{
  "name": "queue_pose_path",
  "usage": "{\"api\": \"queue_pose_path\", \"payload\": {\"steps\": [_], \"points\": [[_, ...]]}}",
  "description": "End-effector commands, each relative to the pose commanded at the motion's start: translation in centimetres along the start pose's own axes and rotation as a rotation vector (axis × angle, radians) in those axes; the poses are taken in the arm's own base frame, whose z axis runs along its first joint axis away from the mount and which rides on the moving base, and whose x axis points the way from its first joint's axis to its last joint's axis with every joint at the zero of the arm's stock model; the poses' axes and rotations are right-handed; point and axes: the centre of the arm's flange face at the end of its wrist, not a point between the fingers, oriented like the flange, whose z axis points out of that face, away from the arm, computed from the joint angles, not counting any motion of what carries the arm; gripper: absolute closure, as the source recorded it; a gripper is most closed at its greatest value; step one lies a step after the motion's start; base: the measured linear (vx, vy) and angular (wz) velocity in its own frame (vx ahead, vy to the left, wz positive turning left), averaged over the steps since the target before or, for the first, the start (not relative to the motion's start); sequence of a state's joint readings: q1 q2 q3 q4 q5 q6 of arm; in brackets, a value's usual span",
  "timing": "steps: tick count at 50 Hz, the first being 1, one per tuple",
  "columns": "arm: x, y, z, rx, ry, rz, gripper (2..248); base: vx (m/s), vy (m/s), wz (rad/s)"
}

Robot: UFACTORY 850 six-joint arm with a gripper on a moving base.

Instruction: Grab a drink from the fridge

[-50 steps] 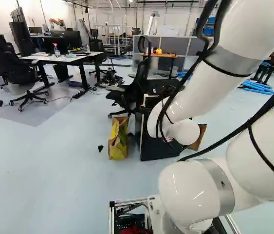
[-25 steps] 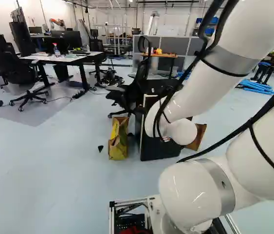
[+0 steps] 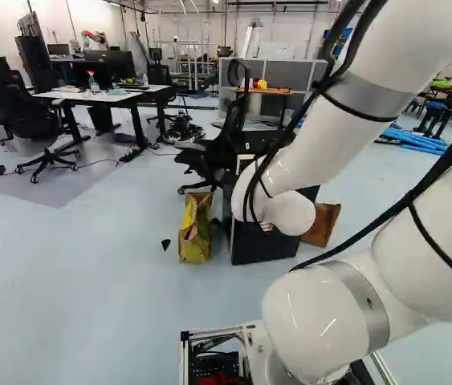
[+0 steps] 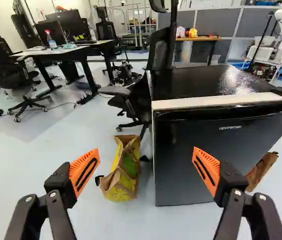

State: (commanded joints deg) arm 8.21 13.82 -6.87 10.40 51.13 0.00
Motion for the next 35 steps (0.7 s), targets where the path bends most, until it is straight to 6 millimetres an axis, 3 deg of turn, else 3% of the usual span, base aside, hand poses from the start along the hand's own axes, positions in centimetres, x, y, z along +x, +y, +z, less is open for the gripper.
{"api": "queue_pose_path", "payload": {"steps": [35], "points": [[0.9,-3.0,2.4,-0.063,0.007,0.098,3,0.000,0.000,0.000]]}}
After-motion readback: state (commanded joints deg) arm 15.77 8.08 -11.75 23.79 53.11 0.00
